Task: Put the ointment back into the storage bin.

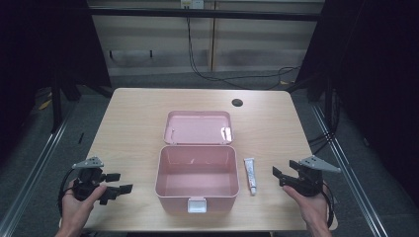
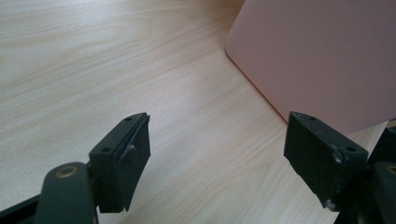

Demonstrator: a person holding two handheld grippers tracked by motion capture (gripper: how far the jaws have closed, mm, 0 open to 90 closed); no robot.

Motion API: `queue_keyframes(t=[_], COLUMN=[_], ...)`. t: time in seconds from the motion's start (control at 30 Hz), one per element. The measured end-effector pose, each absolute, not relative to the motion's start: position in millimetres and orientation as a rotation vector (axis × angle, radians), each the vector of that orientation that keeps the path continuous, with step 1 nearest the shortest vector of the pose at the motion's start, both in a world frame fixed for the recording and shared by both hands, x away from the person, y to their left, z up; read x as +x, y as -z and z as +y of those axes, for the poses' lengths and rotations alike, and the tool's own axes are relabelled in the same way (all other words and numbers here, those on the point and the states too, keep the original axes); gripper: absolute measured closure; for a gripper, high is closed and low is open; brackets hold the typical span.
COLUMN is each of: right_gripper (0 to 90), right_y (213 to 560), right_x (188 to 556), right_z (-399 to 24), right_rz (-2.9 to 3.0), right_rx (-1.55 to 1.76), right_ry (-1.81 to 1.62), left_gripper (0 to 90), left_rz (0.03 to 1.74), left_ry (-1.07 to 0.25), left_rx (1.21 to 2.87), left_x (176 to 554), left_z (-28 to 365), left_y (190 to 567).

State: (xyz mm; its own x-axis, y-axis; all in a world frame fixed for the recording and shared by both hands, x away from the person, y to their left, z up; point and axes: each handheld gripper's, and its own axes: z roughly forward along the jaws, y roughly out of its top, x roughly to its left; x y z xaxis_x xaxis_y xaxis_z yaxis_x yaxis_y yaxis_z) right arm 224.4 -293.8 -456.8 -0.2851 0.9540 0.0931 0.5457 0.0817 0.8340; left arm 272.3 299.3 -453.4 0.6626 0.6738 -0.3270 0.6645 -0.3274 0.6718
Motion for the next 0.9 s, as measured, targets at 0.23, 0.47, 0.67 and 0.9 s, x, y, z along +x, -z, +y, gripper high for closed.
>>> queue_keyframes(t=[0.23,0.47,0.67,0.9], right_gripper=[35.0,42.6,45.1,52.4], right_y=[452.9,445.3,438.3,434.9], right_x=[227.6,229.9,238.1,263.8], right_z=[-294.0,-295.4,-290.6,-280.8], right_rz=[1.957,1.971,1.992,2.117], right_rx=[1.544,1.6,1.595,1.585], right_ry=[-1.101,-1.114,-1.07,-1.0], left_gripper=[22.7,22.7,22.7,22.7], left_rz=[1.033,1.025,1.033,1.042], left_ry=[-0.012,-0.013,-0.017,-0.01], left_rx=[2.047,2.055,2.054,2.054], left_x=[271.6,271.9,271.9,272.2], left_z=[299.3,299.0,298.9,298.8], left_y=[452.9,453.1,453.4,454.3])
